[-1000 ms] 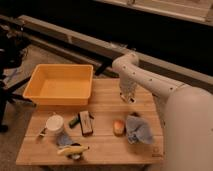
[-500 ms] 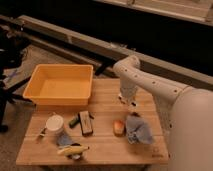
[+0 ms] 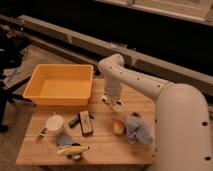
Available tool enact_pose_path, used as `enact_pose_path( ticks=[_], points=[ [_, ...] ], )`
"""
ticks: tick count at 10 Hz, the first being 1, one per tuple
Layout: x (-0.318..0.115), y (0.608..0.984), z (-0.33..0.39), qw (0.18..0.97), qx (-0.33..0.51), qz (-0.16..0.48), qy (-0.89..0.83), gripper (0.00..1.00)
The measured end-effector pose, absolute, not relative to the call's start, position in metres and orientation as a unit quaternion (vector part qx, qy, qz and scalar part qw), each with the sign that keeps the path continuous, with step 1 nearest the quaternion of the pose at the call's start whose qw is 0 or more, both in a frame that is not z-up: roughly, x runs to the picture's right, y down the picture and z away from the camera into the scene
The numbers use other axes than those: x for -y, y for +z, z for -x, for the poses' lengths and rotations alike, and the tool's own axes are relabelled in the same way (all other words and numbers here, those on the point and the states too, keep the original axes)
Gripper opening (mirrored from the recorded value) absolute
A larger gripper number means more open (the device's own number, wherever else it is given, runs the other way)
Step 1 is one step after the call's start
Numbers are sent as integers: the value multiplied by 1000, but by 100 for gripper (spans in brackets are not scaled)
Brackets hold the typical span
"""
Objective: Wipe table surface with brush
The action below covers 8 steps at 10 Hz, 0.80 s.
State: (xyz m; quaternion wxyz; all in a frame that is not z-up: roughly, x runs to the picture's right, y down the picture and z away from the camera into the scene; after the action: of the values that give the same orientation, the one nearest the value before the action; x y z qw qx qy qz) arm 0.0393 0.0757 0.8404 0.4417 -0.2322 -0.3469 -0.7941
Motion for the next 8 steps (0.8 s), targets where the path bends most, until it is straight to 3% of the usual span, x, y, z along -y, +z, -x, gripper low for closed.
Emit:
enact_pose_path(
  ticks=[3, 8],
  points=[
    [-69, 848, -17, 441, 363, 237, -786, 0],
    [-56, 863, -62, 461, 376, 246, -765, 0]
  ],
)
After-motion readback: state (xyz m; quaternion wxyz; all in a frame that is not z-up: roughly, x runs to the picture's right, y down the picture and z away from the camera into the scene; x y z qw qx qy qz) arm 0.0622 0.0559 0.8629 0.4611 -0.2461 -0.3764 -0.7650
